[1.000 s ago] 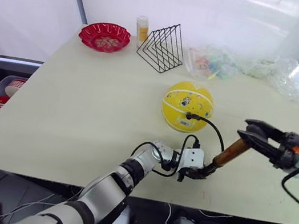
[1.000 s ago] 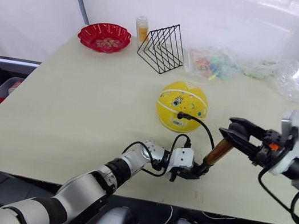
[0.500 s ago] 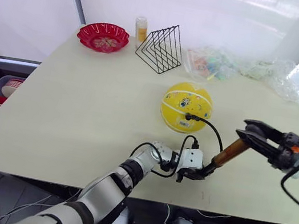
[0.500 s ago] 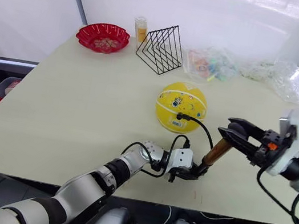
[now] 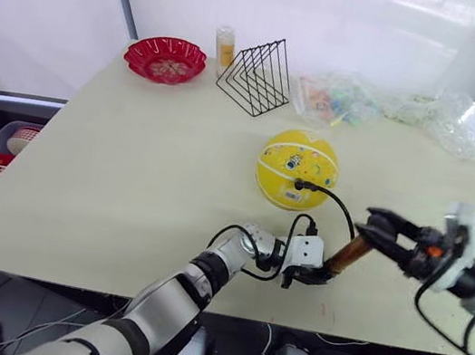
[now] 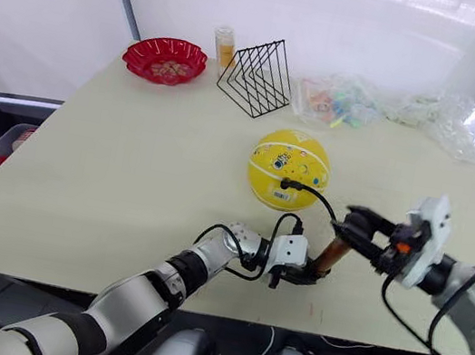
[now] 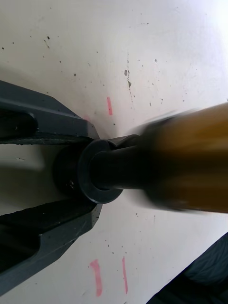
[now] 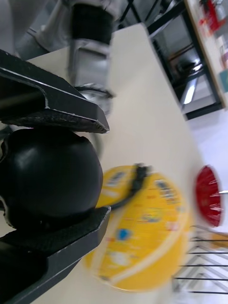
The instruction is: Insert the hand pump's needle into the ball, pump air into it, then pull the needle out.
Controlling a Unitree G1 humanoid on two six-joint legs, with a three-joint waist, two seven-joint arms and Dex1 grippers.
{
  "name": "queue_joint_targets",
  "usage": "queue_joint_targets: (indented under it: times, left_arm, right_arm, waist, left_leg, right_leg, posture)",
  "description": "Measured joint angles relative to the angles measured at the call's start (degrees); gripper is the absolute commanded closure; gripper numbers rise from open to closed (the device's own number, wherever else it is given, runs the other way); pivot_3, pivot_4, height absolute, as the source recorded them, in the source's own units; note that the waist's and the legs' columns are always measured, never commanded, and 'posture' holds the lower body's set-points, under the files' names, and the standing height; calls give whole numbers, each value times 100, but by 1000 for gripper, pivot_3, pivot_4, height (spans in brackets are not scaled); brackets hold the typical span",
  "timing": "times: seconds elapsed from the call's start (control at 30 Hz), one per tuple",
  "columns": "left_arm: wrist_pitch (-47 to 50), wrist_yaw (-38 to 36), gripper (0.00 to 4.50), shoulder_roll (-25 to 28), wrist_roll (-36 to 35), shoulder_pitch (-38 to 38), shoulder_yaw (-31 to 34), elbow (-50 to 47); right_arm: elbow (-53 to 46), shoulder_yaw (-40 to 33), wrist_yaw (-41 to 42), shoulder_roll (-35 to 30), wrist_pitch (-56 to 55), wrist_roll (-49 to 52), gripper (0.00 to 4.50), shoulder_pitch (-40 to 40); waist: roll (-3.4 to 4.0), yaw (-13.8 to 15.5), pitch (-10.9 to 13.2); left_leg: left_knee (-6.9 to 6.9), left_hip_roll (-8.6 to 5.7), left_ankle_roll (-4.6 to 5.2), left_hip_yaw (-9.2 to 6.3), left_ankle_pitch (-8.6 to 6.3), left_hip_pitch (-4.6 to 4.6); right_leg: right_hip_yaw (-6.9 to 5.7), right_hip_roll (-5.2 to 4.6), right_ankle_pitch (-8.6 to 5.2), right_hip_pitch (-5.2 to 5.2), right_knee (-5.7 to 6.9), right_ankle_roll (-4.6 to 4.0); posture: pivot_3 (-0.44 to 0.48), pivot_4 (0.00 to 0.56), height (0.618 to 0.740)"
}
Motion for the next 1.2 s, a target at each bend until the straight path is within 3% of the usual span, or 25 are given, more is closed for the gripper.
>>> queue_joint_targets:
  times: [0.23,0.4,0.57,0.73,0.87,1.03,1.2]
  left_arm:
    - [-1,3,3378,-18,-12,-4,9,0]
    - [-1,-19,3378,-23,-14,-2,8,0]
    - [1,-14,3378,-9,-9,62,2,3]
    - [6,13,3378,-2,10,83,-3,9]
    - [6,9,3378,1,14,87,-6,9]
    - [5,19,3378,2,21,83,-5,8]
    - [0,1,3378,-20,18,47,-5,8]
  right_arm:
    - [230,-1027,-298,-1053,1117,1434,2528,-861]
    - [196,-1061,-534,-1102,1350,1632,2528,-901]
    - [-197,-907,-606,-634,1105,1214,2528,-227]
    - [-273,403,-618,346,74,-366,2528,559]
    - [-148,857,-541,649,-464,-1016,2528,808]
    - [-133,799,-446,680,-583,-1070,2528,753]
    - [-120,319,-309,248,-59,-487,2528,530]
  waist:
    - [-2,-1,10]
    - [-1,-1,10]
    - [-56,-8,-32]
    - [-66,-11,-52]
    - [-55,-12,-59]
    - [-43,-11,-61]
    - [-16,-2,-47]
  left_leg:
    - [2,0,0,0,1,-1]
    - [0,0,0,-2,1,-6]
    - [-22,2,0,-14,1,-2]
    - [-27,2,-2,-16,0,6]
    - [-27,1,-2,-16,0,7]
    - [-26,1,-2,-17,1,8]
    - [-24,-1,-2,-14,1,5]
  right_leg:
    - [-2,-3,0,8,-7,0]
    - [-4,-5,1,9,-22,1]
    - [-15,-4,1,21,-49,1]
    - [-16,-4,0,23,-48,0]
    - [-17,-2,0,23,-48,0]
    - [-19,-1,1,24,-47,0]
    - [-19,-3,1,24,-48,0]
  posture:
    - [0,150,735]
    - [0,150,735]
    - [0,150,735]
    - [0,150,735]
    - [0,150,735]
    - [0,150,735]
    - [0,150,735]
